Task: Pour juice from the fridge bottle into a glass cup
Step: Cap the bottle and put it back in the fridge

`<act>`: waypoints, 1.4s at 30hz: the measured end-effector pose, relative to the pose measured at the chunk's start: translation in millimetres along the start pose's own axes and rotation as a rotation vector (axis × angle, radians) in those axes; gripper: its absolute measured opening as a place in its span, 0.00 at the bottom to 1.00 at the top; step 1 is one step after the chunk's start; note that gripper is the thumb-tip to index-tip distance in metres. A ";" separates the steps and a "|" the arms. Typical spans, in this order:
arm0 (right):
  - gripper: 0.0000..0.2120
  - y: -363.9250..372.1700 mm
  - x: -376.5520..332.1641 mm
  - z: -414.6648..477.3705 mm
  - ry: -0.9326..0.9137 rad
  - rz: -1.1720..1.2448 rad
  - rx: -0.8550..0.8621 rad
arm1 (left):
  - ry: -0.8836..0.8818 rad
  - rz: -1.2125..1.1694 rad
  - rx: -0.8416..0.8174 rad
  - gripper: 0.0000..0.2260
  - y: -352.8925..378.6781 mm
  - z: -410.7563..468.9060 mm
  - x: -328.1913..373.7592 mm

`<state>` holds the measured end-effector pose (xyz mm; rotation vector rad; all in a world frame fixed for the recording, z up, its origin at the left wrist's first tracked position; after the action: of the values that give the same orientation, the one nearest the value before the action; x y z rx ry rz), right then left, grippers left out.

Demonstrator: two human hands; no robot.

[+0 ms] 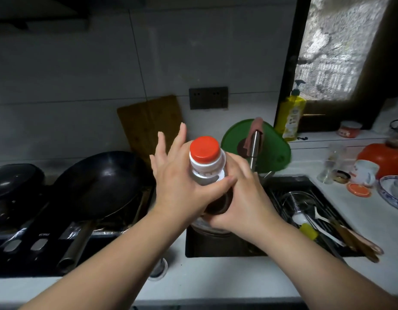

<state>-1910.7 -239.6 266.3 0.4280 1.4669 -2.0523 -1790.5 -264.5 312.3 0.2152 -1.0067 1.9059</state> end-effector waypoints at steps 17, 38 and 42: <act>0.55 85.7 -177.7 -35.0 -0.252 0.159 -0.202 | -0.125 -0.082 0.054 0.21 -182.4 -88.7 -40.6; 0.49 472.9 -489.4 -79.7 -0.463 0.388 -0.658 | -0.764 -0.151 0.198 0.21 -493.3 -348.4 -333.6; 0.49 537.6 -516.9 -77.0 -0.496 0.410 -0.759 | -0.878 -0.096 0.232 0.21 -523.2 -382.8 -387.5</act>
<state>-1179.1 -154.9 125.9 -0.0897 1.5404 -1.0621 -1065.2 -126.1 153.3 1.2911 -1.2813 1.8419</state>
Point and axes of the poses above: each hand's wrist, its own z-axis towards the middle knuckle, its own y-axis out of the palm, x = y × z, the point moved 9 cm from there along z, towards the middle knuckle, and after that the axes turned 7 degrees about -x, right-handed, at the moved point
